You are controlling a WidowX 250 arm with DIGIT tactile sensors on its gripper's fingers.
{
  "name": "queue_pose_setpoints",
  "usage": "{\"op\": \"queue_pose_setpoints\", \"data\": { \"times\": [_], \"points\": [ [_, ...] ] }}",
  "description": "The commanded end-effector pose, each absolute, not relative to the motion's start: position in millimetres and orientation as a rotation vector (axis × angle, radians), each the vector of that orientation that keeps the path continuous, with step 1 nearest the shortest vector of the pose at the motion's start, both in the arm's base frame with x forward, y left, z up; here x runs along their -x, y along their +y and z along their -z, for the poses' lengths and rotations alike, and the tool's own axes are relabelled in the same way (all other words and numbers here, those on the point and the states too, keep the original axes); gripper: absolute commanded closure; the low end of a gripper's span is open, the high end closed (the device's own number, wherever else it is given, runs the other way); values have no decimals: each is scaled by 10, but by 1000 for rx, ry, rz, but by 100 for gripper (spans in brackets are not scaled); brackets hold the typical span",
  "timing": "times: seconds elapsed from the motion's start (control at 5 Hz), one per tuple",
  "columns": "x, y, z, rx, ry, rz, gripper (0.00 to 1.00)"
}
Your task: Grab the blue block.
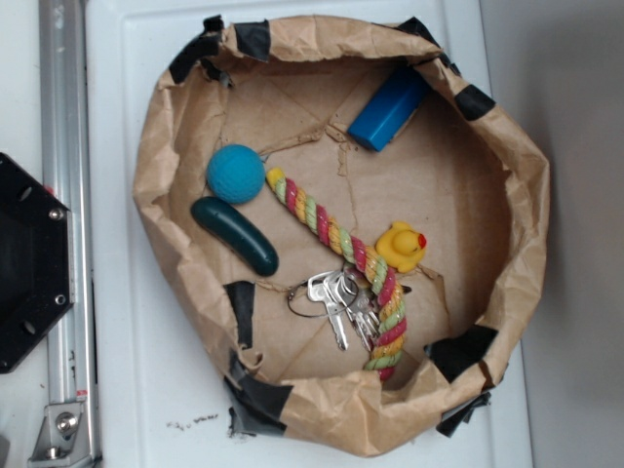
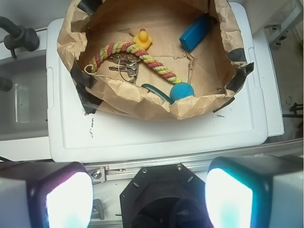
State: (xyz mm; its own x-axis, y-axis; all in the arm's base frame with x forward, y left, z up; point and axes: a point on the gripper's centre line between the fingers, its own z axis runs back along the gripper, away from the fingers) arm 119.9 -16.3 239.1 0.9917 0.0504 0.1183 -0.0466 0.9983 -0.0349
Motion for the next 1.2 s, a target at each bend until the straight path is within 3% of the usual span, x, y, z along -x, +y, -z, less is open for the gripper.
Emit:
{"op": "queue_pose_setpoints", "data": {
  "times": [0.0,0.4,0.6,0.8,1.0],
  "points": [
    [-2149,78,-1664,71,-212,-465,0],
    [-2600,273,-1133,-44,-355,-705,0],
    [-2775,464,-918,-87,-372,-748,0],
    [-3015,698,-773,-79,-384,-731,0],
    [-3273,765,-568,-25,-344,-694,0]
  ]
}}
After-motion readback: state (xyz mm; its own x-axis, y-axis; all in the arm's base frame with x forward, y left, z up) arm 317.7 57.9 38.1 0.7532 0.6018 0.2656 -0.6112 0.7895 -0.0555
